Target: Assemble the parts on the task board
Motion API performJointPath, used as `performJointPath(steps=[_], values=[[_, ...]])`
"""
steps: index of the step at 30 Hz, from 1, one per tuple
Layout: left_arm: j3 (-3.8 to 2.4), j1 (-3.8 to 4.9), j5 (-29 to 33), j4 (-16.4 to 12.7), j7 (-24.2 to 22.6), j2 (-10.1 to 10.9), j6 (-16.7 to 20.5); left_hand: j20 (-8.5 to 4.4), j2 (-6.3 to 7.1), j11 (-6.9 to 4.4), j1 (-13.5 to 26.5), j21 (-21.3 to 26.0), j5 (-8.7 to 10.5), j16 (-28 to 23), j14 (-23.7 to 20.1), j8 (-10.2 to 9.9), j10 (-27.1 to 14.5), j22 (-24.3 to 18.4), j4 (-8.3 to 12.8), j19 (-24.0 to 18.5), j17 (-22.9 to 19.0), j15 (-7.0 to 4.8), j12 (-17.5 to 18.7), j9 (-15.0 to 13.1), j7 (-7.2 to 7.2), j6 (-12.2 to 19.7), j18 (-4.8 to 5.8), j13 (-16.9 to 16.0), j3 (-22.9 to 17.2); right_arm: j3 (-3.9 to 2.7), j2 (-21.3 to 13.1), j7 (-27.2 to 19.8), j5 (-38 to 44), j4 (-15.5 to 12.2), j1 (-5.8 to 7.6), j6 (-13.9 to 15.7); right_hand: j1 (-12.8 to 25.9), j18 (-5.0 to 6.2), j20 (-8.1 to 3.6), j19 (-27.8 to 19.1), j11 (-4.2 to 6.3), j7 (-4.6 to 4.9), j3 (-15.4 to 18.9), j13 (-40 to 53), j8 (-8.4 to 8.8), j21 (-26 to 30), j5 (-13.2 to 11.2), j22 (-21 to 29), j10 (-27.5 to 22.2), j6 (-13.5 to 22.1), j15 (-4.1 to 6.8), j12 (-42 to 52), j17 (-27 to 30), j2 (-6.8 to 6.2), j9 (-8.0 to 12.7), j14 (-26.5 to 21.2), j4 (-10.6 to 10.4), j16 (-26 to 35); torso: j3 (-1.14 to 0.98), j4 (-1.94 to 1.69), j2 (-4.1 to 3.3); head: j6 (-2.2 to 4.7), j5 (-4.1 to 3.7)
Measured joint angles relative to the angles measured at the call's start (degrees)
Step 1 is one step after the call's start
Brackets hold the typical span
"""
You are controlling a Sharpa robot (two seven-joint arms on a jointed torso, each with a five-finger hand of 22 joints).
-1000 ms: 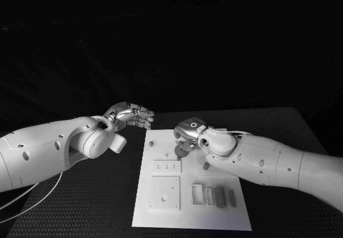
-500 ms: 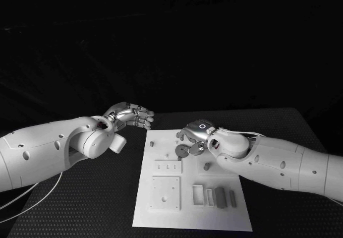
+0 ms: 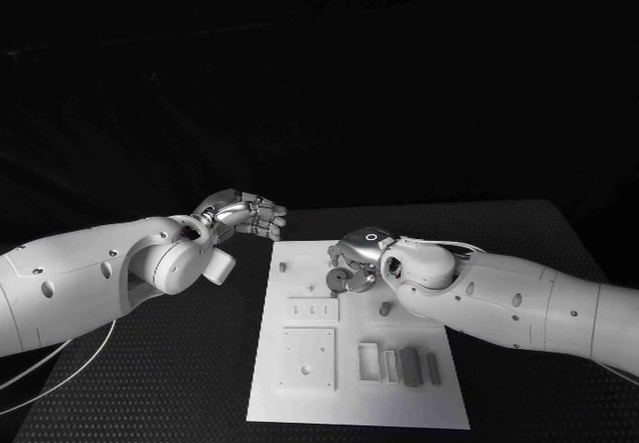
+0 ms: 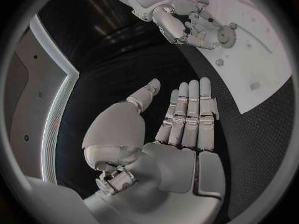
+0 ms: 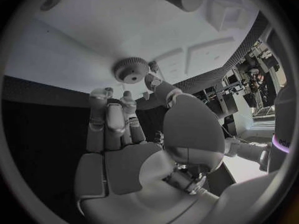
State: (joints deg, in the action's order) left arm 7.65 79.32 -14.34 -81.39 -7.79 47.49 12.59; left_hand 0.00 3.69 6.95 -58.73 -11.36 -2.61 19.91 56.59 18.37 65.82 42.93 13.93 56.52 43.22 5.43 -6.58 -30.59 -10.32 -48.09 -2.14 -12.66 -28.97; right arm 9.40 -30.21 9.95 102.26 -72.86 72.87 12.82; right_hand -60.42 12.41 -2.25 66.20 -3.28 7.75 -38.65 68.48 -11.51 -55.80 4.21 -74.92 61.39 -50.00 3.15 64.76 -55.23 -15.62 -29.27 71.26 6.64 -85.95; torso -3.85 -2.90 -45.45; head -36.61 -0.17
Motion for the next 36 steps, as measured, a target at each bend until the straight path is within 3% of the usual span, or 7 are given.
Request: performJointPath(steps=[12,29,33,36], values=[[0.00,0.00,0.0,0.1,0.0,-0.1,0.0,0.00,0.00,0.00,0.0,0.0,0.00,0.0,0.0,0.0,0.0,0.0,0.0,0.0,0.0,0.00,0.0,0.0,0.00,0.0,0.00,0.0,0.0,0.01,1.6,-0.8,-1.0,3.0,-0.56,-1.3,0.0,0.00,0.11,-0.1,0.00,0.08,0.2,0.0,0.00,0.0,0.0,0.0,-0.4,0.3,-0.14,0.3,-0.2,0.00,0.0,-0.1,-0.2,0.0,0.07,-0.09,-0.02,-0.10,-0.09],[0.00,0.00,0.0,0.0,0.1,0.0,0.0,0.00,0.00,0.00,0.0,0.0,0.00,0.0,0.0,0.0,0.0,0.0,0.0,0.0,0.1,0.00,0.2,0.0,0.00,0.0,0.00,-0.1,0.0,-0.06,1.6,-1.7,-1.9,3.7,-0.57,-2.7,0.3,0.00,0.21,-0.2,0.21,0.19,0.6,0.0,-0.31,0.0,0.0,0.0,-0.6,0.3,-0.13,0.7,-0.3,0.27,0.0,-0.1,-0.6,0.0,0.04,-0.02,-0.02,-0.42,0.14],[0.00,0.00,0.0,0.0,0.1,0.0,0.0,0.00,0.00,0.00,0.0,0.2,0.00,0.0,0.0,0.0,0.0,0.0,0.0,0.0,0.1,0.00,0.2,0.0,0.00,0.0,0.00,-0.1,0.0,-0.16,2.0,-2.0,-2.2,4.4,-0.58,-2.9,0.1,0.00,0.19,-0.2,0.21,0.20,0.5,-0.2,-0.69,0.0,0.0,0.0,-0.6,0.3,-0.13,1.0,-0.4,1.42,-0.2,-0.1,-0.8,0.0,0.04,-0.02,-0.02,-0.47,0.14],[0.00,0.00,0.0,0.0,0.1,-0.1,0.0,0.00,0.00,0.00,0.0,0.2,0.00,0.0,0.0,0.0,0.0,0.0,0.0,0.0,0.1,0.00,0.2,0.0,0.00,0.0,0.00,-0.1,0.0,-0.20,2.2,-2.3,-2.4,4.7,-0.59,-2.9,-0.3,0.00,0.04,-0.6,0.41,0.21,0.5,-0.3,-1.52,0.0,0.0,0.0,-0.8,0.3,0.08,1.1,-0.5,3.25,-0.2,-0.4,-0.8,0.0,0.03,-0.02,-0.02,-0.54,0.14]])
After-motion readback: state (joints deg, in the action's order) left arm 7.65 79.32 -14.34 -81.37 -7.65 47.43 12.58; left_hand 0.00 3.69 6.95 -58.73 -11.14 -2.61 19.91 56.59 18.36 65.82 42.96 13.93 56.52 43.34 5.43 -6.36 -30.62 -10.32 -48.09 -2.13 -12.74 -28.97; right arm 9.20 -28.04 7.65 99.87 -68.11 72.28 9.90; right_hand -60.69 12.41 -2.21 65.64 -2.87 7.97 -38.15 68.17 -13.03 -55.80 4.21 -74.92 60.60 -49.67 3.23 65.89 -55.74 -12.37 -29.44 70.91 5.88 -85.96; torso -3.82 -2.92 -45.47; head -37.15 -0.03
